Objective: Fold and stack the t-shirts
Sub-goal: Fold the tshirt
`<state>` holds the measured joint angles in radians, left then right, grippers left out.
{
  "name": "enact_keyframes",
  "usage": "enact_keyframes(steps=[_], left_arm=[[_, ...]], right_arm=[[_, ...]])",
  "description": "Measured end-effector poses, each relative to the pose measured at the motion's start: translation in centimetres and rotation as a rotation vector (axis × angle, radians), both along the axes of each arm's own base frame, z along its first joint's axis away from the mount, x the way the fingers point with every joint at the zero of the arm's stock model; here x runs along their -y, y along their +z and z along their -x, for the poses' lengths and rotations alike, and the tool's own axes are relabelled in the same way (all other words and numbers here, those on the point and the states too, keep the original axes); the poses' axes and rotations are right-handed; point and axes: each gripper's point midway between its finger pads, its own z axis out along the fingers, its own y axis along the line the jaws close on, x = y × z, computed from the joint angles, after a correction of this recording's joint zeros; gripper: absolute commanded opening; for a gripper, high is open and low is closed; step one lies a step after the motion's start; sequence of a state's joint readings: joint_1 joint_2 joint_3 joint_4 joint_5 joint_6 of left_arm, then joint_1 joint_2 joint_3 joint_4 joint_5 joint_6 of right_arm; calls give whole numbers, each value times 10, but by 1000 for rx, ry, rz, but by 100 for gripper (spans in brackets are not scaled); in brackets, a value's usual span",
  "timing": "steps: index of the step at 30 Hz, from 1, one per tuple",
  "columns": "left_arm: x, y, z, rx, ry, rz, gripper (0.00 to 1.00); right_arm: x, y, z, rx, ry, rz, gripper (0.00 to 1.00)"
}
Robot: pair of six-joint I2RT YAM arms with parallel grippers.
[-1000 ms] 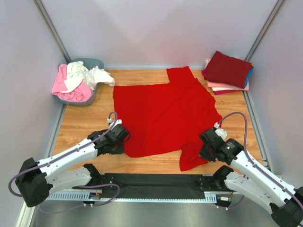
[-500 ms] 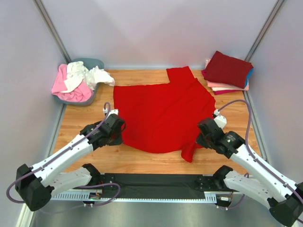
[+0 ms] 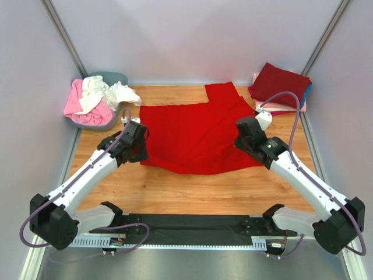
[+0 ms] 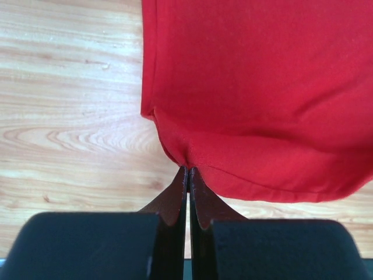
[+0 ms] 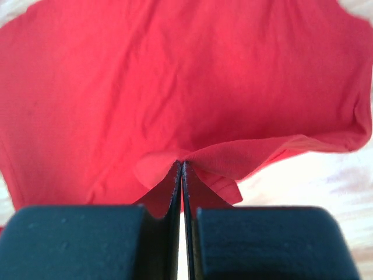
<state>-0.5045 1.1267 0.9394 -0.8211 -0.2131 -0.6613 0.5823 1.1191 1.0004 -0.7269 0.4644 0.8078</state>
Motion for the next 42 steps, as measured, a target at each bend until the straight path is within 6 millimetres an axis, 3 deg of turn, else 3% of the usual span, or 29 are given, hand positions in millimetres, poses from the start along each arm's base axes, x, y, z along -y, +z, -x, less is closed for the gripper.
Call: enact_keyframes(steps=[12,27,35,42], left_arm=[[-24,-12,-37,-47,96,-13,0],[-23,-62,-52,-184,102,-38,0],[-24,-67,-74,-197,125,-40,0],[-24,-76,-91,-215,136,-46,0]], right_arm=[[9,-8,-67,-1,-40,77,0],[11,-2,-128,16,-25,104,0],[10,-23,-155,-27,-7,159,0],[10,-58,-189,-91,-18,214,0]])
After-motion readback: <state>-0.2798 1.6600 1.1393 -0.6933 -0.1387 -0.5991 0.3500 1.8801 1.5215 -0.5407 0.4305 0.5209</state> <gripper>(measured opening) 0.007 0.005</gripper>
